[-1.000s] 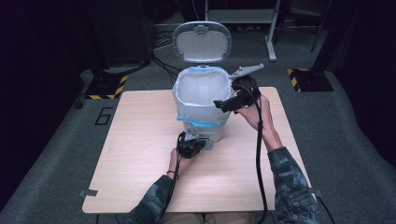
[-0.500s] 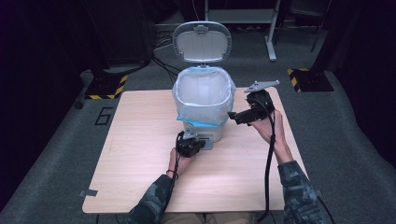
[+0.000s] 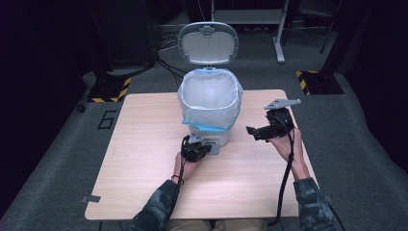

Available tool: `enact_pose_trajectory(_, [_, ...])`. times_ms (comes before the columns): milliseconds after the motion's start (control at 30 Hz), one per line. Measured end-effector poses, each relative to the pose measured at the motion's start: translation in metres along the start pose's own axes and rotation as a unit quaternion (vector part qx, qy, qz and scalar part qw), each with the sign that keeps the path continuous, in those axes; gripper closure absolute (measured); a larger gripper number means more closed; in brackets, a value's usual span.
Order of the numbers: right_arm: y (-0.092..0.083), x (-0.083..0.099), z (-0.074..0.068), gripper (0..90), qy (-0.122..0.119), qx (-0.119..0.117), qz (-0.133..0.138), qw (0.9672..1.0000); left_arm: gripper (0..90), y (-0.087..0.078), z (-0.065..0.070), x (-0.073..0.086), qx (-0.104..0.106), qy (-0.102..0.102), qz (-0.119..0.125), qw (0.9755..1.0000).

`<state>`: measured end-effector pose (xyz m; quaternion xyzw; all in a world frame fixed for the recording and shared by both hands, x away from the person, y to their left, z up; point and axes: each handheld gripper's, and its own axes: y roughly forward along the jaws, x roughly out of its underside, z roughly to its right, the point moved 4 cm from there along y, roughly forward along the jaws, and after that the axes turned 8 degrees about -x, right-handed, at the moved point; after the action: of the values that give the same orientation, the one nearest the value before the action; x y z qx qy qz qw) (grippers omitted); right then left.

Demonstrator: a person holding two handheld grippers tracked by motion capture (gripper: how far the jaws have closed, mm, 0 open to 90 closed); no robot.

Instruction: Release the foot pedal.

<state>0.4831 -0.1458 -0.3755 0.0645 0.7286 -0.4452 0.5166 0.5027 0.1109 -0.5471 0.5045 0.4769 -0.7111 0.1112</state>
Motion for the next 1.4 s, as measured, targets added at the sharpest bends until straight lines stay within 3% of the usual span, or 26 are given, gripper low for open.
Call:
enact_pose_trajectory(100, [-0.005,0.020,0.005,0.0,0.015,0.007,-0.001,0.9999,89.8,-0.001,-0.003,0.000,0.006,-0.006,-0.001,1.0000])
enact_pose_trajectory(133, [-0.007,0.026,0.007,0.0,0.018,0.009,-0.002,0.9998,85.0,-0.003,-0.004,0.000,0.013,-0.019,0.002,0.9997])
enact_pose_trajectory(167, [-0.008,0.031,0.008,0.0,0.020,0.012,-0.002,0.9997,75.7,-0.003,-0.004,0.000,0.013,-0.019,0.002,0.9997])
enact_pose_trajectory(200, [-0.010,0.036,0.009,0.0,0.024,0.016,-0.002,0.9996,68.1,-0.009,-0.004,0.001,0.013,-0.026,-0.011,0.9995])
enact_pose_trajectory(267, [-0.012,0.041,0.010,0.0,0.025,0.019,-0.002,0.9995,55.5,-0.013,-0.005,0.002,0.007,-0.023,-0.015,0.9996])
enact_pose_trajectory(300, [-0.014,0.046,0.010,0.0,0.028,0.023,-0.002,0.9994,55.5,-0.018,-0.006,0.004,0.007,-0.025,-0.017,0.9995])
enact_pose_trajectory(333, [-0.019,0.057,0.012,0.0,0.030,0.032,-0.002,0.9990,43.7,-0.023,-0.008,0.006,0.002,-0.023,-0.022,0.9995])
enact_pose_trajectory(367, [-0.019,0.057,0.012,0.0,0.030,0.032,-0.002,0.9990,43.7,-0.028,-0.010,0.009,-0.001,-0.025,-0.024,0.9994])
enact_pose_trajectory(400, [-0.022,0.068,0.012,0.0,0.035,0.035,-0.003,0.9988,36.3,-0.036,-0.013,0.013,-0.005,-0.028,-0.025,0.9993])
enact_pose_trajectory(467, [-0.023,0.071,0.012,0.0,0.037,0.037,-0.003,0.9986,31.7,-0.041,-0.016,0.016,-0.010,-0.028,-0.025,0.9992])
enact_pose_trajectory(533, [-0.026,0.088,0.014,0.0,0.043,0.047,-0.001,0.9980,27.4,-0.055,-0.023,0.024,-0.023,-0.036,-0.026,0.9987])
enact_pose_trajectory(833, [-0.022,0.133,0.017,0.0,0.071,0.057,-0.015,0.9958,21.1,-0.091,-0.050,0.044,-0.063,-0.046,-0.029,0.9966])
enact_pose_trajectory(900, [-0.019,0.149,0.018,0.0,0.079,0.065,-0.023,0.9945,20.5,-0.104,-0.062,0.053,-0.085,-0.047,-0.032,0.9948])
enact_pose_trajectory(933, [-0.019,0.149,0.018,0.0,0.079,0.065,-0.023,0.9945,19.7,-0.104,-0.062,0.053,-0.085,-0.047,-0.032,0.9948])
enact_pose_trajectory(967, [-0.016,0.161,0.019,0.0,0.085,0.069,-0.029,0.9936,19.0,-0.113,-0.071,0.061,-0.098,-0.060,-0.033,0.9928])
enact_pose_trajectory(1100, [-0.012,0.174,0.021,0.0,0.091,0.077,-0.038,0.9922,18.0,-0.126,-0.084,0.075,-0.119,-0.073,-0.040,0.9895])
enact_pose_trajectory(1133, [-0.010,0.181,0.023,0.0,0.100,0.077,-0.042,0.9911,17.2,-0.135,-0.092,0.085,-0.135,-0.075,-0.048,0.9868])
enact_pose_trajectory(1167, [-0.010,0.181,0.023,0.0,0.100,0.077,-0.042,0.9911,17.0,-0.135,-0.092,0.085,-0.135,-0.075,-0.048,0.9868])
enact_pose_trajectory(1200, [-0.008,0.188,0.025,0.0,0.100,0.079,-0.048,0.9906,16.5,-0.142,-0.099,0.094,-0.157,-0.074,-0.056,0.9833])
enact_pose_trajectory(1267, [-0.007,0.191,0.025,0.0,0.100,0.083,-0.053,0.9901,15.7,-0.146,-0.103,0.098,-0.162,-0.077,-0.060,0.9819])
enact_pose_trajectory(1300, [-0.003,0.197,0.027,0.0,0.099,0.084,-0.062,0.9895,15.5,-0.151,-0.108,0.106,-0.179,-0.081,-0.064,0.9784])
enact_pose_trajectory(1333, [-0.003,0.197,0.027,0.0,0.099,0.084,-0.062,0.9895,15.3,-0.151,-0.108,0.106,-0.179,-0.081,-0.064,0.9784])
enact_pose_trajectory(1400, [0.001,0.204,0.030,0.0,0.103,0.090,-0.071,0.9881,15.1,-0.157,-0.114,0.114,-0.197,-0.076,-0.068,0.9751])
